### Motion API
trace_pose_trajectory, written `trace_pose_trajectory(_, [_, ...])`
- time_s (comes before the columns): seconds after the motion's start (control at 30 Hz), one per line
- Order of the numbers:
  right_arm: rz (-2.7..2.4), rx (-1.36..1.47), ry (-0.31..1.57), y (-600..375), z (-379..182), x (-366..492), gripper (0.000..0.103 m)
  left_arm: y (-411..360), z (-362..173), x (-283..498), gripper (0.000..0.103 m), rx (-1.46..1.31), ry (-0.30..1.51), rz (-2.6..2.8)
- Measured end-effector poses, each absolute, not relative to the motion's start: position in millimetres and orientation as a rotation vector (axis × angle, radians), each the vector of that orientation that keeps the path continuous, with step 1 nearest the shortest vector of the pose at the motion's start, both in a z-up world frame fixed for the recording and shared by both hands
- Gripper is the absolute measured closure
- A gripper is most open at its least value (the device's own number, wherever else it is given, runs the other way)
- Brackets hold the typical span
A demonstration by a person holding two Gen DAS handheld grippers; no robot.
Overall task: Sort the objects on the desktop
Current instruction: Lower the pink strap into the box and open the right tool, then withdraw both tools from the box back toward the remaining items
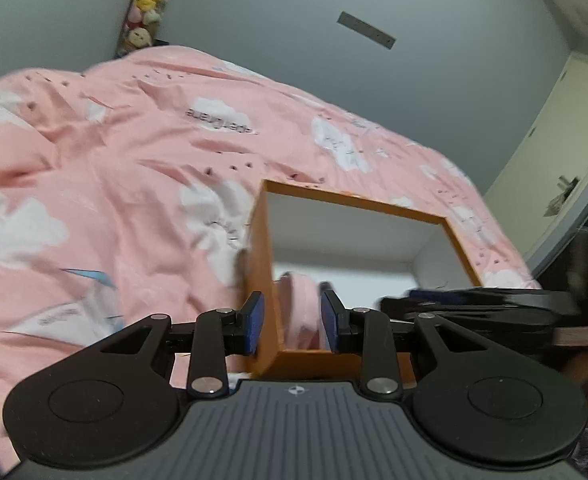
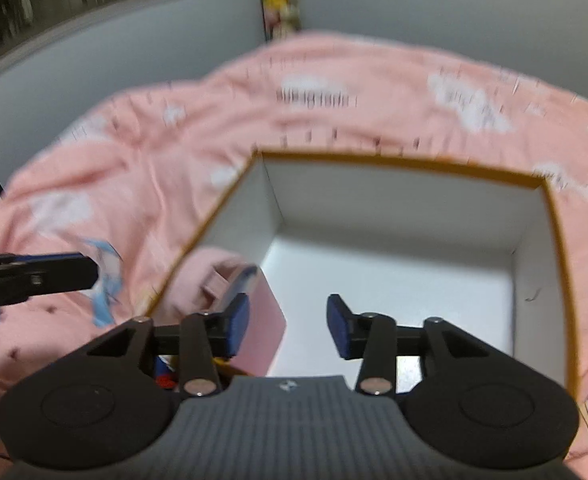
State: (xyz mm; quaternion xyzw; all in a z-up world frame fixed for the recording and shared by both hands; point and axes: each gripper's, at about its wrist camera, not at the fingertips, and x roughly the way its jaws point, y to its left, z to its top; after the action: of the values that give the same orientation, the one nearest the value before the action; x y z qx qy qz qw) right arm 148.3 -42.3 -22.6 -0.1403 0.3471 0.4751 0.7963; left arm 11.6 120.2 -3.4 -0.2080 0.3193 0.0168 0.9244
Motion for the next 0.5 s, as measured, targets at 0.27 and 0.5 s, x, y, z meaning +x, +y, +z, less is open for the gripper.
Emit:
trace_pose_trajectory(0.27, [1.184,-0.135,0.839,-79,-20,111,0.026,124,-7,-14,0.067,-0.354,0.797,0.133])
trace_pose_trajectory(0.5, [1.196,-0.169,1.071,-88,-58,88,0.026,101,-15,-31,0.062,-0.28,0.876,0.069])
